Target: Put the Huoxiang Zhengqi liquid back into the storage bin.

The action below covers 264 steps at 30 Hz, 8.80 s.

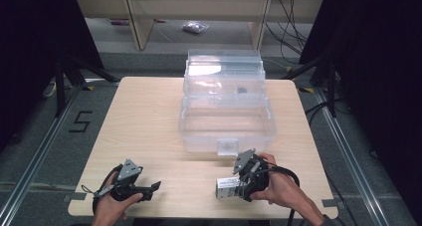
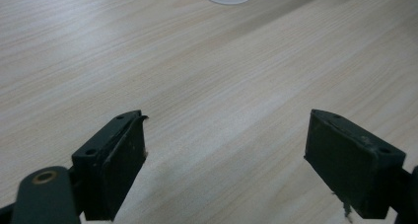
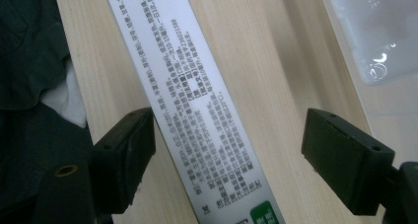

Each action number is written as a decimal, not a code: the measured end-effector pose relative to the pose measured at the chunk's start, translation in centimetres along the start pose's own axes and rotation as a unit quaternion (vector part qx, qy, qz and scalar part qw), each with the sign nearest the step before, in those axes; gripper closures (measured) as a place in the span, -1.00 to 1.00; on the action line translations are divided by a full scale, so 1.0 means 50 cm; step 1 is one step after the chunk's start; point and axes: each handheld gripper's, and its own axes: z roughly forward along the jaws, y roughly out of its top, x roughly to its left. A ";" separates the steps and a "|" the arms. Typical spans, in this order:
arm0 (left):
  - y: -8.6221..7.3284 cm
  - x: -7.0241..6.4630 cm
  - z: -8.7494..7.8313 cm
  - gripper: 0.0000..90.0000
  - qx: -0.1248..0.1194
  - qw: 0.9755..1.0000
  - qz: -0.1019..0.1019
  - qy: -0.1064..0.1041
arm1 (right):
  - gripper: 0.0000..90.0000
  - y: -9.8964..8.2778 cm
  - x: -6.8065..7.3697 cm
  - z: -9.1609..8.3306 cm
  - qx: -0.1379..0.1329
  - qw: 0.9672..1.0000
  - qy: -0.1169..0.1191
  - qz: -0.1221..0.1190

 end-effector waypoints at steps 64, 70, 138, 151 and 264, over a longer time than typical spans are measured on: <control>0.001 -0.002 0.000 -0.66 -0.004 1.000 -0.003 0.006 | 0.45 0.096 -0.062 -0.109 0.039 0.990 0.051 -0.125; 0.001 -0.001 -0.001 -0.66 -0.004 1.000 -0.002 0.004 | 0.45 0.117 -0.074 -0.138 0.035 0.989 0.037 -0.137; 0.002 0.004 -0.005 -0.66 0.003 1.000 0.002 -0.001 | 0.45 0.130 -0.381 -0.089 0.062 0.996 0.014 -0.058; 0.001 0.002 -0.004 -0.66 -0.003 1.000 -0.001 0.002 | 0.45 0.120 -0.408 -0.046 0.063 0.993 0.022 -0.095; 0.002 0.005 -0.004 -0.66 -0.003 1.000 -0.003 0.000 | -0.42 0.036 -0.341 -0.100 -0.122 0.977 -0.043 0.167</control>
